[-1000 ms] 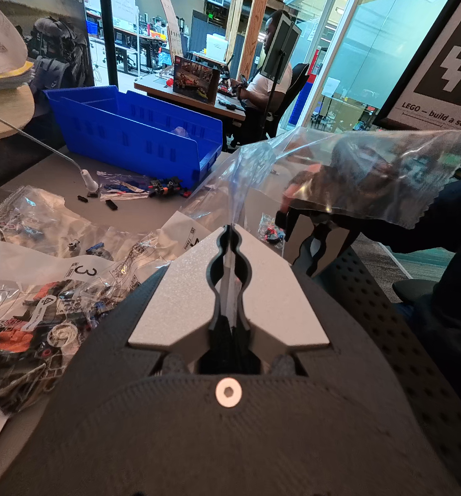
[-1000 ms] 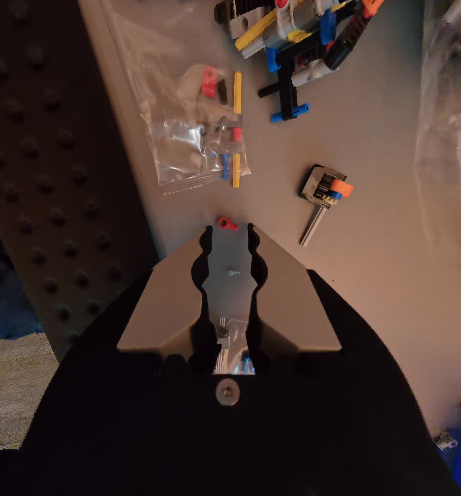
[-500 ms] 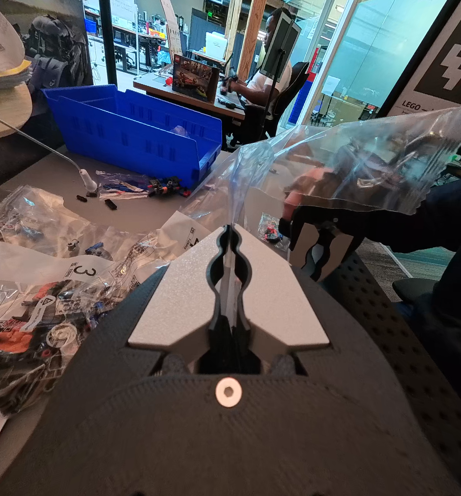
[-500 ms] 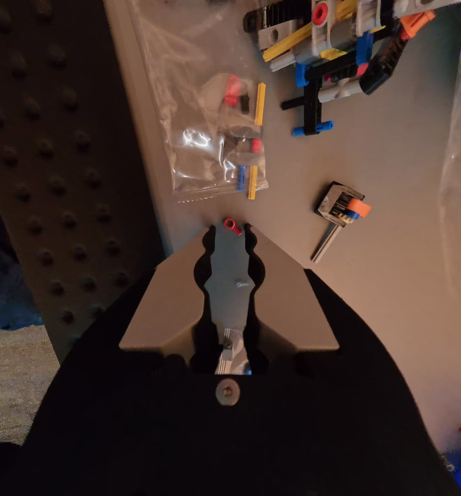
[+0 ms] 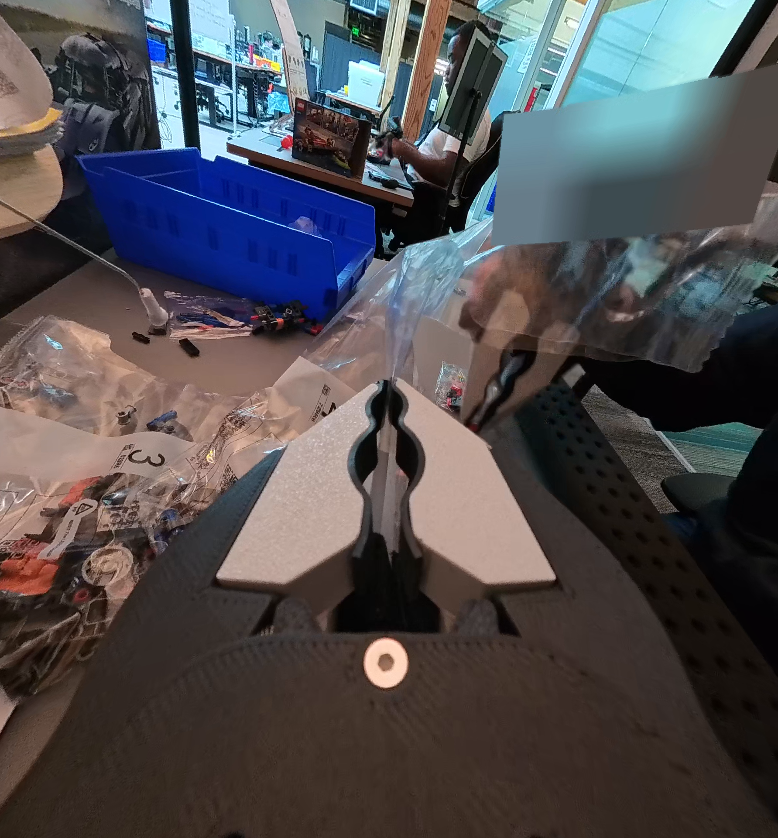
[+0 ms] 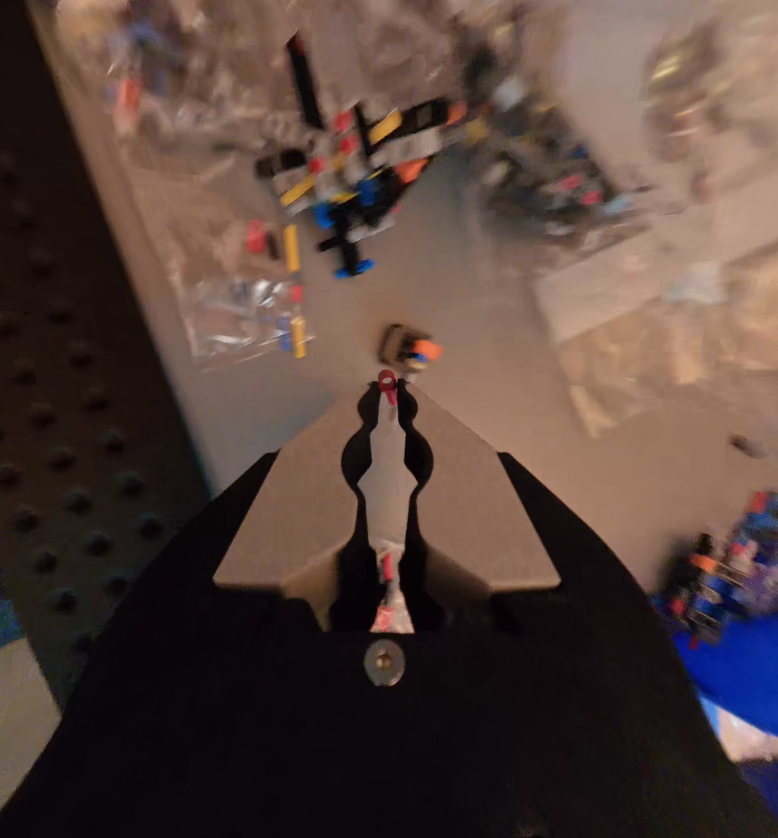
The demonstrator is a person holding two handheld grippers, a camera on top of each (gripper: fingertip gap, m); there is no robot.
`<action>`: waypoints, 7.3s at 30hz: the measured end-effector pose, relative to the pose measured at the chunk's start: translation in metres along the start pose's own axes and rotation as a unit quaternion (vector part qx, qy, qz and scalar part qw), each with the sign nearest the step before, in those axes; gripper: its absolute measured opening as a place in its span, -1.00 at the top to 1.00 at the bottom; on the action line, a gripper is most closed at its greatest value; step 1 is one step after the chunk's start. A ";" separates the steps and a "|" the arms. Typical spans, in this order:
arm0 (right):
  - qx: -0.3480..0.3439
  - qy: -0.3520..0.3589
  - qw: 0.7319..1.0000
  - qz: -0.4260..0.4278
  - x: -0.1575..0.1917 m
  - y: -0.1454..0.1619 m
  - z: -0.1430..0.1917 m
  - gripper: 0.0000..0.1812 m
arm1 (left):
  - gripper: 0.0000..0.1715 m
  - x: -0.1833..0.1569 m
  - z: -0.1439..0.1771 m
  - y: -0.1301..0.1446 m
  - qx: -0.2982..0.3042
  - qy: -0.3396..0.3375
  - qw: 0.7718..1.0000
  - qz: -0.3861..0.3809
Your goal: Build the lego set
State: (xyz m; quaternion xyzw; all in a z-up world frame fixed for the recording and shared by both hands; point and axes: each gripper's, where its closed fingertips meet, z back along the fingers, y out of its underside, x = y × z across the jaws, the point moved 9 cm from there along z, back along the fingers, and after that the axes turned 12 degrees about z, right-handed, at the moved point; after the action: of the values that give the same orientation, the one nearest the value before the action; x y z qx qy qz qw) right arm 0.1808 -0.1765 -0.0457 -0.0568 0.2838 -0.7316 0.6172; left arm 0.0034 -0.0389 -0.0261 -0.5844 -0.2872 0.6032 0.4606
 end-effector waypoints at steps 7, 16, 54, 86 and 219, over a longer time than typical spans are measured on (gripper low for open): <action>-0.071 0.120 0.989 -0.054 -0.053 -0.003 0.027 0.95 | 1.00 0.001 0.001 0.000 -0.002 0.002 1.000 0.002; -0.041 0.141 0.987 -0.057 -0.079 -0.008 -0.002 0.89 | 1.00 0.002 0.003 -0.001 -0.010 0.004 1.000 0.005; 0.060 -0.034 0.996 -0.058 0.000 0.023 -0.047 0.98 | 1.00 0.001 0.000 0.000 0.003 -0.003 1.000 0.000; 0.002 -0.108 0.994 0.002 0.042 -0.032 -0.059 1.00 | 1.00 -0.002 -0.005 0.001 0.020 -0.011 1.000 -0.008; 0.049 -0.088 0.994 -0.033 0.021 0.010 -0.048 0.62 | 0.97 0.006 -0.016 0.013 0.068 -0.025 0.997 -0.003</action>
State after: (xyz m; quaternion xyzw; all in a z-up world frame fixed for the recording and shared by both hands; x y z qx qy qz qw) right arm 0.1638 -0.1804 -0.0956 -0.1001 0.1903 -0.7565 0.6176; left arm 0.0164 -0.0422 -0.0429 -0.5359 -0.2585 0.6343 0.4937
